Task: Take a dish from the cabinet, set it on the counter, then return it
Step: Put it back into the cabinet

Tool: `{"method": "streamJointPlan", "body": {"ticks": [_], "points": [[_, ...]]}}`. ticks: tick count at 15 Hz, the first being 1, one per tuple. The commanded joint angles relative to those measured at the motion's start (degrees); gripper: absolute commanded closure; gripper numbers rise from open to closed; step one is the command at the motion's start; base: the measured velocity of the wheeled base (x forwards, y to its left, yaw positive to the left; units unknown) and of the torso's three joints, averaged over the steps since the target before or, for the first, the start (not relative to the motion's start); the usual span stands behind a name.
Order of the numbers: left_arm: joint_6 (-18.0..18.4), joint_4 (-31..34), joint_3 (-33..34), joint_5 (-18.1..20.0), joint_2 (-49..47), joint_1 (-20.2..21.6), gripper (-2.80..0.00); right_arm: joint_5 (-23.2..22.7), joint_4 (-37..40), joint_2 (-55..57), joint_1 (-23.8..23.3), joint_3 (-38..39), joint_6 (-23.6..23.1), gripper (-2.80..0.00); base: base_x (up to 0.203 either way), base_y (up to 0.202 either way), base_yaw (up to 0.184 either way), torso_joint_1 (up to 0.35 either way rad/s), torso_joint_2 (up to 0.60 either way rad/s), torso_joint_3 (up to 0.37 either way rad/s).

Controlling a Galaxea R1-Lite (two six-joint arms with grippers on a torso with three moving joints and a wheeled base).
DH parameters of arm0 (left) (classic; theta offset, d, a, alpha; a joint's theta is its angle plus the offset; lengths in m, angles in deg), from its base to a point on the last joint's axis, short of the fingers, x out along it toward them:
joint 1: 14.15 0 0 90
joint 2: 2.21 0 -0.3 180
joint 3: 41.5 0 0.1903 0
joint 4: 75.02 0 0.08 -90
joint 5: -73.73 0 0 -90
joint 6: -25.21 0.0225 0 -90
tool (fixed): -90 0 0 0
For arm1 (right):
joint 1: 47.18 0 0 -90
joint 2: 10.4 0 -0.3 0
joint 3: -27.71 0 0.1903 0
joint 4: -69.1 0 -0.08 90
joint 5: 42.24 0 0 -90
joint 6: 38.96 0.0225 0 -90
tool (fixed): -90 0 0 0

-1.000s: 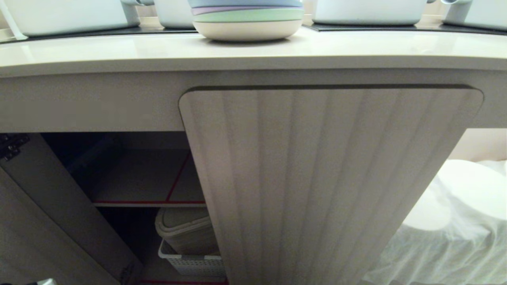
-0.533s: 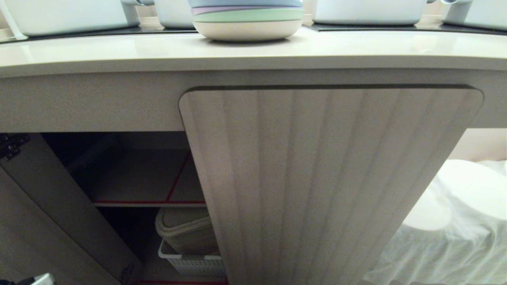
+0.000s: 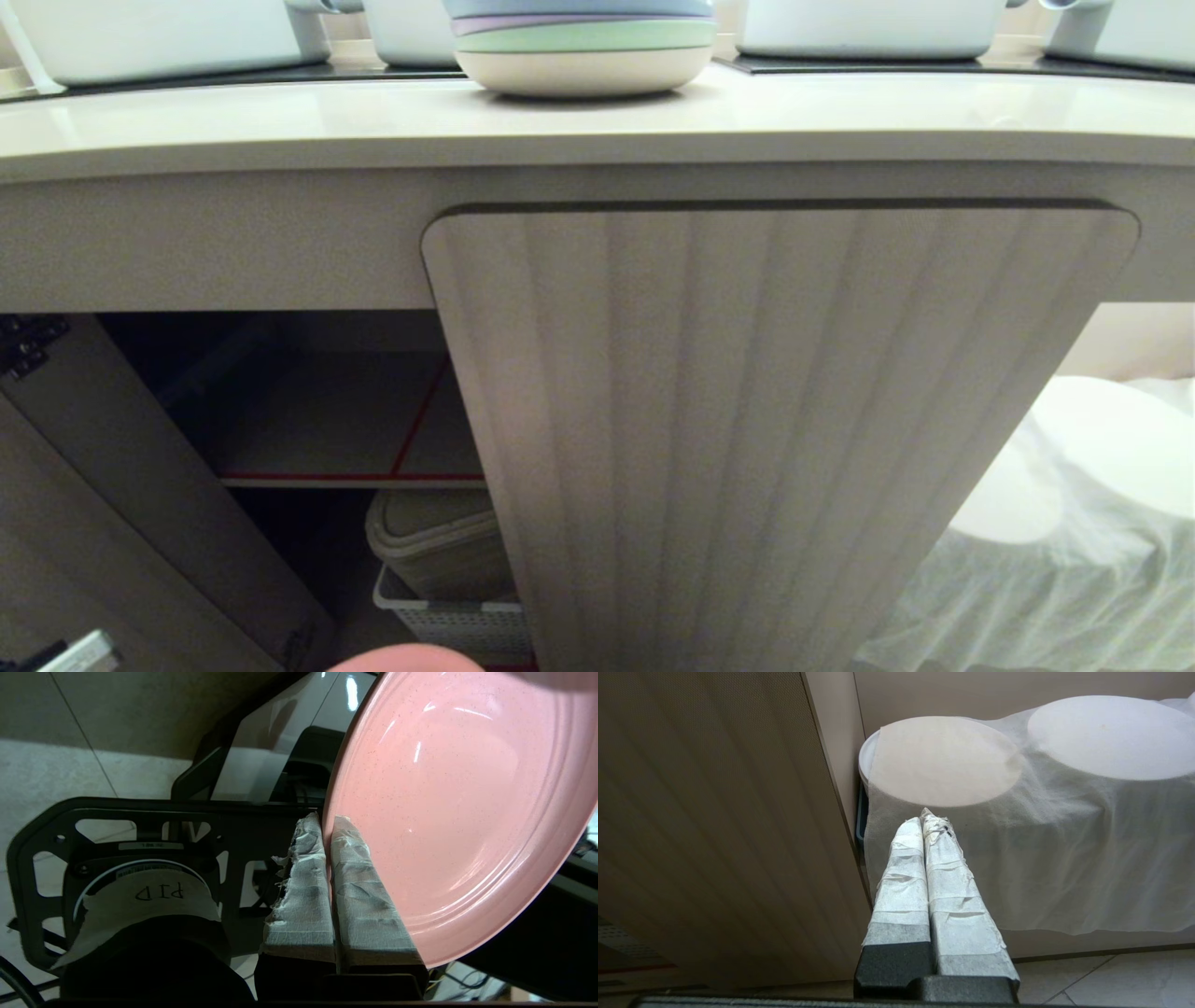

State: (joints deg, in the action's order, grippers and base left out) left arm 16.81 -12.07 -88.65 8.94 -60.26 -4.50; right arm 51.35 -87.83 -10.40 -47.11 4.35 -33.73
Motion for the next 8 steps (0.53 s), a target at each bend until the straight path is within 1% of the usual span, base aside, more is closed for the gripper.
{"method": "streamJointPlan", "body": {"ticks": [1,8], "points": [[-1.2,0.2,-0.4,0.2,0.3,0.0,0.0,0.0,-0.1,0.0,0.0,0.0,0.0,0.0,0.0,0.0,0.0,0.0,0.0,0.0],[-4.2,0.3,-0.6,0.0,1.2,0.1,0.0,0.0,-0.1,0.0,0.0,0.0,0.0,0.0,0.0,0.0,0.0,0.0,0.0,0.0]]}}
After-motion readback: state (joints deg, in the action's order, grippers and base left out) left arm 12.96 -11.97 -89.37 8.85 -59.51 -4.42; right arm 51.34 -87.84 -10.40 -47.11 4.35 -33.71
